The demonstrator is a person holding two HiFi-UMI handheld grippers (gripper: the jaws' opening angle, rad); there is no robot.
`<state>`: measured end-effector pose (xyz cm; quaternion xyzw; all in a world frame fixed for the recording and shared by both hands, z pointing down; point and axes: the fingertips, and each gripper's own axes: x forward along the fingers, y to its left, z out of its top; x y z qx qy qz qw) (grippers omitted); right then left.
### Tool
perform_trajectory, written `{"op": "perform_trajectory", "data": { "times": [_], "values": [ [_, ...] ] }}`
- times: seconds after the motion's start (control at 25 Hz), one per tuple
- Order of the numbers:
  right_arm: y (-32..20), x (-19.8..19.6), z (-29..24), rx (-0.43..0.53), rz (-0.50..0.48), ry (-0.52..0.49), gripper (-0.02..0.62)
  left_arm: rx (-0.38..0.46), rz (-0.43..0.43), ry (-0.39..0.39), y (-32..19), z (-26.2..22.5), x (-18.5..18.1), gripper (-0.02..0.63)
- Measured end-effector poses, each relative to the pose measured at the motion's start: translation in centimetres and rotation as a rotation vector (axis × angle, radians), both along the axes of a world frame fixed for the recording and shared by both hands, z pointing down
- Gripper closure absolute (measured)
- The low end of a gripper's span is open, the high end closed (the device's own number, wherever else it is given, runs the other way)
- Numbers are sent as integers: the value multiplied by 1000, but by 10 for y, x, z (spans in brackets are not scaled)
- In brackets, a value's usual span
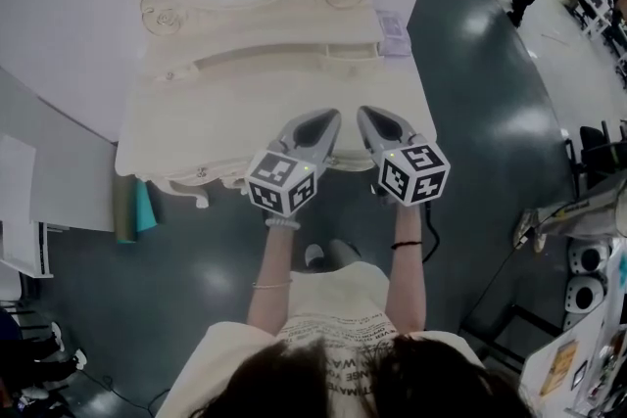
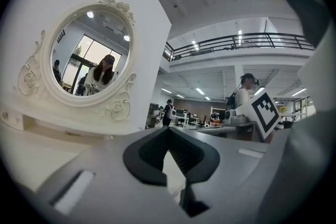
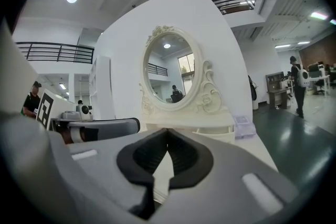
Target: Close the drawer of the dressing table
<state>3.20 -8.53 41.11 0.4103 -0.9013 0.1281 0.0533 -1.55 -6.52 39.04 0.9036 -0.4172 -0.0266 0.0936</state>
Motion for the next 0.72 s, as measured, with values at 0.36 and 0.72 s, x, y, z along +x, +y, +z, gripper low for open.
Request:
{"op": "perform_trajectory", "data": {
  "times": [0.36, 0.72],
  "values": [
    [-24, 11, 2, -24, 12, 0, 592, -27, 5, 5, -24, 6, 5, 604],
    [-59, 20, 13, -71, -11, -2, 592, -55, 7, 8, -58, 14, 20, 605]
  ]
}}
